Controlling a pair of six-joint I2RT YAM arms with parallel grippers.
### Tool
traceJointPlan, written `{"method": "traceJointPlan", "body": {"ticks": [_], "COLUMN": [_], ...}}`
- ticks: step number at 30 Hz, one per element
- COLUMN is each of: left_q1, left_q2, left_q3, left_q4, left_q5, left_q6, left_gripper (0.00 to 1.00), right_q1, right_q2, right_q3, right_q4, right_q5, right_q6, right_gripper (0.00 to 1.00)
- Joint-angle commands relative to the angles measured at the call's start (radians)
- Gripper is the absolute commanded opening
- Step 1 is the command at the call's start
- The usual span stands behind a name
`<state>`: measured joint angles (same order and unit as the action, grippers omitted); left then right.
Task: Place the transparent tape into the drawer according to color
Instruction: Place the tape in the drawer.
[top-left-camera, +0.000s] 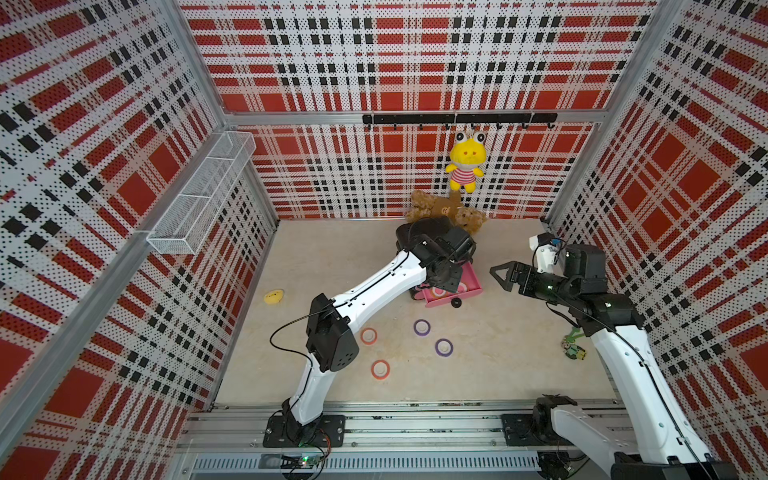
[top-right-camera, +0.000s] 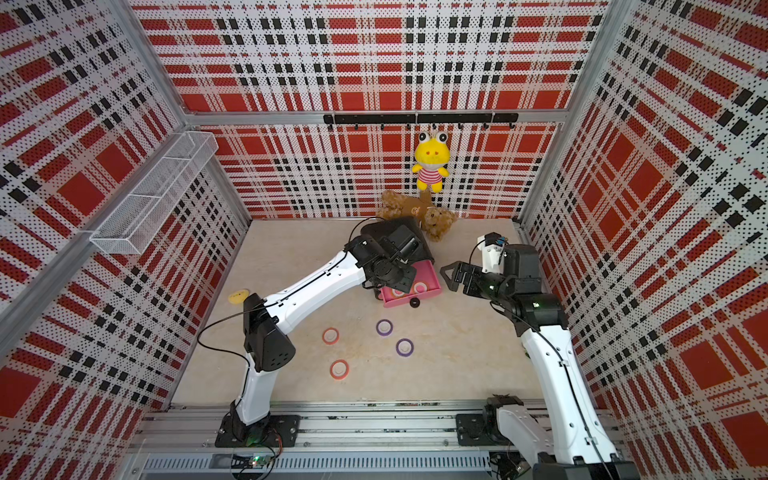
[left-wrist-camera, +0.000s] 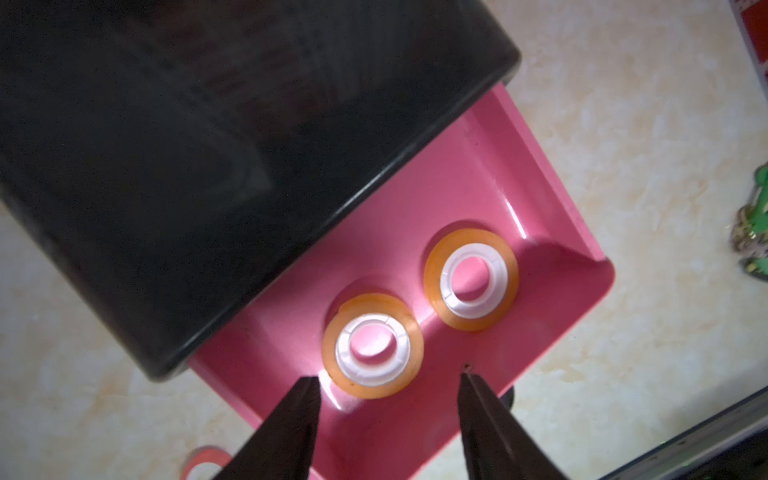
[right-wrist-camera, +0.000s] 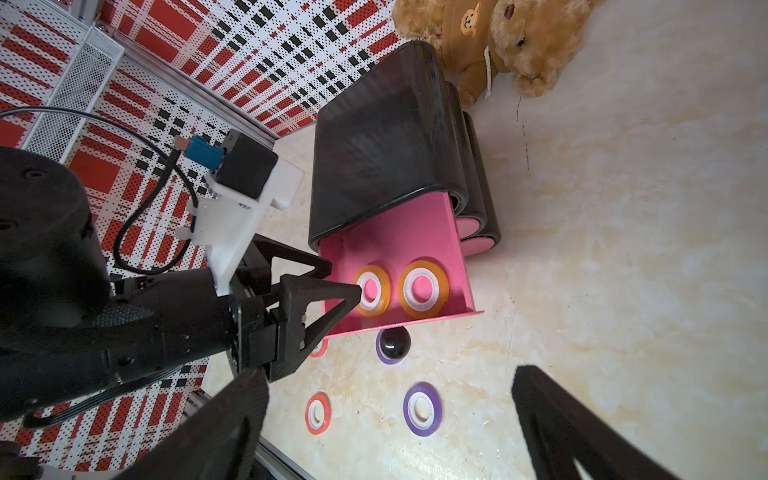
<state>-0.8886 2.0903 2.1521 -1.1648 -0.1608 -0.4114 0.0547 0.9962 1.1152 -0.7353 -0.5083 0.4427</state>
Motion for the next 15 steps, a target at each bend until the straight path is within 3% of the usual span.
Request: {"method": "traceJointPlan", "body": {"ticks": [1,9,12,15], "left_q1": [0.005,-0.006,0.027,0.104], "left_q2": [0.001,-0.099,-0.169,-0.251], "left_q3": [0.040,0.106,0.053,-0.095], "left_q4": [0.019,0.059,0.113,0.200], "left_q5": [0.001,0.016,0.042,0.083], "left_q6": [0.008,0.005,-0.006,-0.016], "left_gripper": [0.69,0.75,0.76,0.77], "right_q1": [-0.013,-0.013,0.005,0.087], "right_q2": [-0.009,0.002,-0.001,0.002], "right_q3": [-0.008,-0.080,-0.105,-0.125], "right_q4": [0.006,0.044,0.057,0.065], "right_q5": [0.005,-0.035,-0.040,0.031], "right_q6": [-0.002,-0.019,-0.033,-0.059], "right_gripper": [1.00,1.00,1.00,1.00]}}
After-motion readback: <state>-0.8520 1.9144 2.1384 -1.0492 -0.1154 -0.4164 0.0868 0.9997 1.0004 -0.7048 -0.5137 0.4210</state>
